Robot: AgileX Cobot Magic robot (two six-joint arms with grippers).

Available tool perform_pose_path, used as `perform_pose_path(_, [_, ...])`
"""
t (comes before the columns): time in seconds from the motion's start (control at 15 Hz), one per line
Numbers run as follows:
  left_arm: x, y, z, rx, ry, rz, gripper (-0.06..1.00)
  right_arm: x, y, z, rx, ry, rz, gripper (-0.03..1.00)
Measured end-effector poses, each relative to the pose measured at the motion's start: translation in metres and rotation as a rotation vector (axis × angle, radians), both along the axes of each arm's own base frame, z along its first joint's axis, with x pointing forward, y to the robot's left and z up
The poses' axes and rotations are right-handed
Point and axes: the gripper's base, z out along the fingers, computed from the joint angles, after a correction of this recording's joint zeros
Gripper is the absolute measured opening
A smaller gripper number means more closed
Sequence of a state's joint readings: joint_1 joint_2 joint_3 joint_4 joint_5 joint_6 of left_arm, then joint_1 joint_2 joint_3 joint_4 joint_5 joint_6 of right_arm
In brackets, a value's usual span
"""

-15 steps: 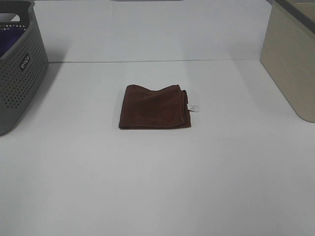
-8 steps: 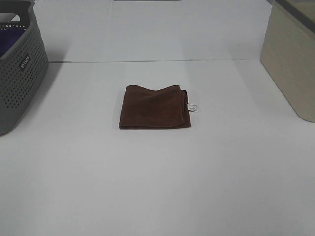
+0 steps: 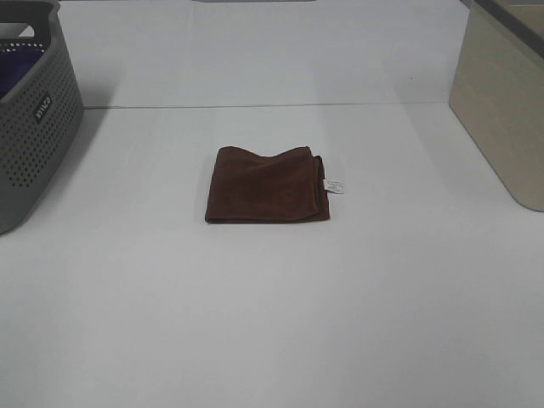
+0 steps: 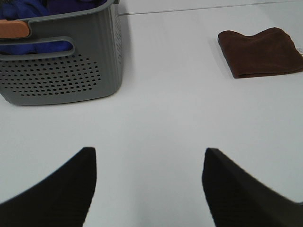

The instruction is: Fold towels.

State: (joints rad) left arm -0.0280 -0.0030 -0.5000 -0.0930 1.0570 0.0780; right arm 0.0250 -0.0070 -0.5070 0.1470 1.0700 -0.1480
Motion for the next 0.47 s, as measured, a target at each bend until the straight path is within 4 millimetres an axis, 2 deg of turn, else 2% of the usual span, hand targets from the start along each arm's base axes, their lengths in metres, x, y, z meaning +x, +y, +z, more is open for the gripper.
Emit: perform_pose_path(0.47, [0.0, 0.0, 0.0, 0.0, 0.0, 0.0, 0.62, 0.0, 0.0, 0.0, 0.0, 0.0, 0.0, 0.77])
